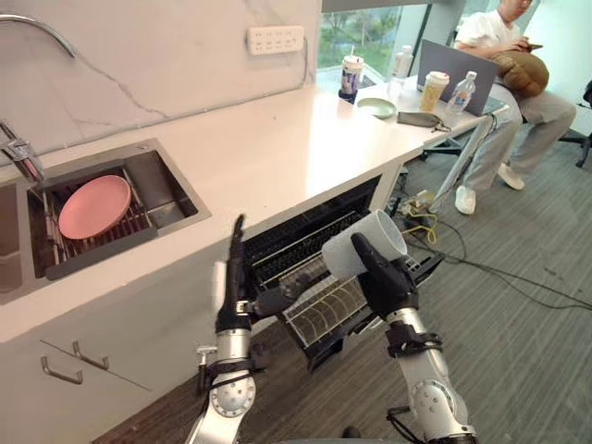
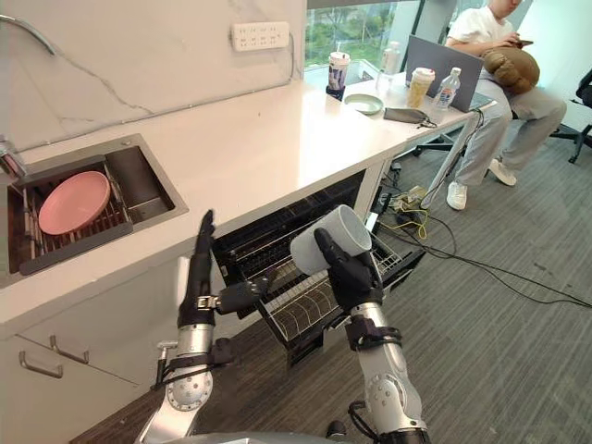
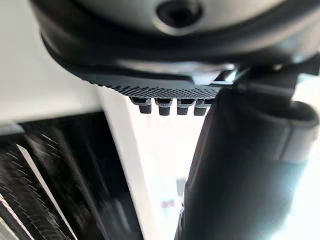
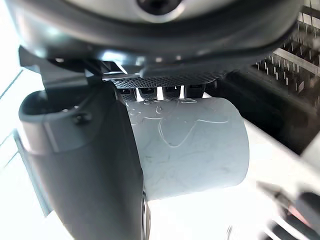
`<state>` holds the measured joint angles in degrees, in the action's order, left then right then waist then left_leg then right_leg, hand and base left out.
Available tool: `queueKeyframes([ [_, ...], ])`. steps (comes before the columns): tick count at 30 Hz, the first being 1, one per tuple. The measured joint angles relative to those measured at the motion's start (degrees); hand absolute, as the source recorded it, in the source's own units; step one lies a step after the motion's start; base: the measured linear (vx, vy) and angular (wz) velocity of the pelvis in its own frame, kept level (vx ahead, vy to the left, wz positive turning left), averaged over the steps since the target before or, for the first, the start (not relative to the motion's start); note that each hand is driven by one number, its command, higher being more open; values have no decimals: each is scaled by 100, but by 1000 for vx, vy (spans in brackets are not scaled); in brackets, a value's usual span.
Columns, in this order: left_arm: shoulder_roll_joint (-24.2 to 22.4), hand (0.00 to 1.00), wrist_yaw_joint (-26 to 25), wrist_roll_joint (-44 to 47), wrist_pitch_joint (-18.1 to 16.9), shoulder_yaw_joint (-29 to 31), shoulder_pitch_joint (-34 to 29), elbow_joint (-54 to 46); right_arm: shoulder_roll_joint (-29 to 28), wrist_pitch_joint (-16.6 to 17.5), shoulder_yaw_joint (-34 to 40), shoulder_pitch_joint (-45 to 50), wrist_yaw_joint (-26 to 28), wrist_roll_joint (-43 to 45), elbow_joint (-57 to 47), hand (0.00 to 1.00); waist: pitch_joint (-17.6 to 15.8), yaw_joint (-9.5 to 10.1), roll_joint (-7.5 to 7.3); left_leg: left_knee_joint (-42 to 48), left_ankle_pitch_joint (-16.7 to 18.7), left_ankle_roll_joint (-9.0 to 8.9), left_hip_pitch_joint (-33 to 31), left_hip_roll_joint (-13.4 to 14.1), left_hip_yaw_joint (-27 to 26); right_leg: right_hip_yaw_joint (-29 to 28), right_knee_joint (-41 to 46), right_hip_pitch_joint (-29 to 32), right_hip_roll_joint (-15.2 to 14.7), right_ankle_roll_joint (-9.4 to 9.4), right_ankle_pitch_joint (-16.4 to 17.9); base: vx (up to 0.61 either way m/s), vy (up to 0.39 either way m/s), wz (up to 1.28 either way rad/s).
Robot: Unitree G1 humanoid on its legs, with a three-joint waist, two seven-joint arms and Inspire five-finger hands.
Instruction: Walk over to the sink, pick up the cup, carry it to the dishwasher, place the cup inside the dishwasher, then close the dishwasher door
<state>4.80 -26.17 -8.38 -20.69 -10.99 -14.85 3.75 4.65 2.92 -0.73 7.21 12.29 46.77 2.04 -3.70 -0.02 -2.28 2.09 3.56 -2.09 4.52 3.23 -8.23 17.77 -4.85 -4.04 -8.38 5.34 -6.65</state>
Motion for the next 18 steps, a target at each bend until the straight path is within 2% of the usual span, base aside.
queueKeyframes([
  [5,-18,100,231,522,279,656,-435,689,411,-11,266,-140,-101,-728,425,0,-41,117,-29,-11,-39,5,-52,-24,156,157,-2,-50,-29,2,4,-62,-7,19],
  [8,190,100,380,521,414,843,-680,1254,711,-11,242,-432,-148,-1562,932,0,-187,253,-92,-129,-184,-11,-65,-37,321,333,-2,-62,-35,2,4,-60,-17,27],
  [12,178,100,413,624,503,1028,-804,1708,876,-98,235,-943,-314,-1885,1750,0,-341,488,-91,-153,-277,-12,-140,-49,516,522,-2,-80,-42,2,4,-60,-20,29],
  [18,132,100,508,631,527,1292,-867,1880,1020,-336,159,-1772,-874,-2046,2768,0,-619,834,-163,-58,-402,-22,-563,-110,989,981,0,14,-72,4,6,-42,-4,42],
])
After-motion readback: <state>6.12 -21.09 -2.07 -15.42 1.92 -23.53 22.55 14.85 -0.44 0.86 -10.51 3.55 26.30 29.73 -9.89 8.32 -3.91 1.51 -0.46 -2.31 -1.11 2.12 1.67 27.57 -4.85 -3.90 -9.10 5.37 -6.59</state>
